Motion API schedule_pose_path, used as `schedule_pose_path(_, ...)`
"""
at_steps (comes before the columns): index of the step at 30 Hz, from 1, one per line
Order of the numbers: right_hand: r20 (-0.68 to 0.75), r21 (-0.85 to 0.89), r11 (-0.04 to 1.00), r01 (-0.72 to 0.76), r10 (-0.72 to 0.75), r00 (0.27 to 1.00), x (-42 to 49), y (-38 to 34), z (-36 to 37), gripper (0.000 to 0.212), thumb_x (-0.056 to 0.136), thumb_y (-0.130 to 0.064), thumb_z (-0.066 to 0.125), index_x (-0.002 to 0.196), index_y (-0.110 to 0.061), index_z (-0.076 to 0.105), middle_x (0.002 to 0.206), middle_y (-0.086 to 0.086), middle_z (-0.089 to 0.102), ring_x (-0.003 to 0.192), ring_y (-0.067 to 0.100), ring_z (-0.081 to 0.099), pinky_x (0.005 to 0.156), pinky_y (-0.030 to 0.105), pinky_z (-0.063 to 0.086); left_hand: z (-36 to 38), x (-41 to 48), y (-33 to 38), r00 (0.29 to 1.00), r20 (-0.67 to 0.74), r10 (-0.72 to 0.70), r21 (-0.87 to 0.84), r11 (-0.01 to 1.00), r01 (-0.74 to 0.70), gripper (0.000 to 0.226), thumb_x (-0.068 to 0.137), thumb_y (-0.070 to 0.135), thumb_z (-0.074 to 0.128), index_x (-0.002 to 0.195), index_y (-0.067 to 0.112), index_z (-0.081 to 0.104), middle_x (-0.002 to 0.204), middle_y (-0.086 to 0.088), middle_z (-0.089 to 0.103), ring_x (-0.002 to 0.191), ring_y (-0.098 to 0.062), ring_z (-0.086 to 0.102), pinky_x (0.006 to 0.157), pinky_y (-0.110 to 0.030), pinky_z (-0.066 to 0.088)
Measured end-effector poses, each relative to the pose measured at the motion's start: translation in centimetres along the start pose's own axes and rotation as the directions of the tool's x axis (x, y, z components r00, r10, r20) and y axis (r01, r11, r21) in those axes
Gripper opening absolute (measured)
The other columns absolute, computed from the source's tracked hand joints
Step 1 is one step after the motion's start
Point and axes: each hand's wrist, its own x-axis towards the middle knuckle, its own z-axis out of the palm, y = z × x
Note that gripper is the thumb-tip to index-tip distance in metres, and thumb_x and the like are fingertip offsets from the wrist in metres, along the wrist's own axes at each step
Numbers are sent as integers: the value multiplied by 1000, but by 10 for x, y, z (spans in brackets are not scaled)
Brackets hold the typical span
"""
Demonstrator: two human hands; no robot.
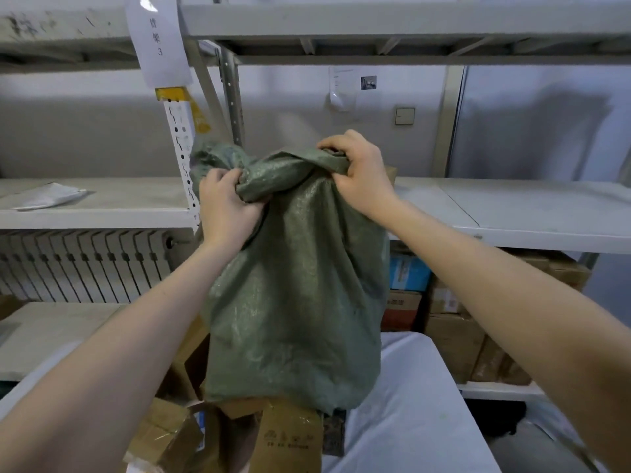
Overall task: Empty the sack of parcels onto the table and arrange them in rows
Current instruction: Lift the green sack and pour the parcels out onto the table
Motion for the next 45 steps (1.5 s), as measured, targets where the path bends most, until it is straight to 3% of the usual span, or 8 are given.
schedule_pose_path(10,292,-69,955,-289,296,909,-29,7,-17,15,77,-10,67,68,-21,62,64,-6,54,65,9,48,59,24,36,0,-21,5,871,471,-137,36,990,137,52,62,34,88,106,14,71,103,-5,71,97,-24,64,79,-28,47)
schedule_pose_path(19,-28,228,961,-160,170,985,19,-25,-57,6,65,-17,64,69,-14,65,62,-6,57,60,5,49,59,21,39,-18,4,41,980,-146,138,-90,984,-152,26,74,31,74,85,8,69,89,-14,56,89,-28,50,73,-26,31)
schedule_pose_path(23,112,124,954,-274,261,959,1,-19,-54,5,65,-21,65,63,-21,60,57,-11,50,56,2,44,57,21,37,-12,-5,32,991,111,68,13,997,-70,45,64,49,74,86,9,68,88,-13,62,88,-32,57,73,-33,44)
schedule_pose_path(29,493,-278,694,-664,696,522,-52,24,-46,63,78,-31,73,129,-4,47,116,3,54,100,19,53,83,30,43,-11,-21,34,378,859,-346,322,938,126,67,59,52,85,111,18,60,108,-2,63,100,-22,59,87,-34,51)
schedule_pose_path(32,505,-418,739,-528,673,541,-65,35,-47,81,77,-48,74,134,-10,32,128,6,41,117,27,48,91,35,42,-11,-19,34,229,902,-365,352,931,99,99,44,61,86,128,16,56,124,-1,61,113,-23,58,101,-39,47)
schedule_pose_path(37,316,-498,854,151,17,949,-87,25,-49,35,89,-47,57,95,-12,58,96,5,58,84,28,59,64,30,39,-9,-21,37,253,871,-422,387,905,178,101,63,73,64,138,8,45,139,-9,51,124,-30,51,99,-37,45)
schedule_pose_path(41,659,-552,763,335,154,736,-117,24,-40,98,74,-84,32,146,-18,33,147,9,40,136,27,37,113,57,18,-4,-22,36,335,803,-493,376,855,358,93,73,71,59,135,4,44,136,-16,52,116,-34,55,87,-39,52)
schedule_pose_path(45,683,-642,694,327,322,656,-136,42,-25,127,67,-74,64,152,-18,-13,161,14,4,149,29,5,113,66,-2,-1,-27,36,291,817,-499,354,831,429,89,75,69,60,137,8,44,136,-14,52,120,-33,53,88,-41,51)
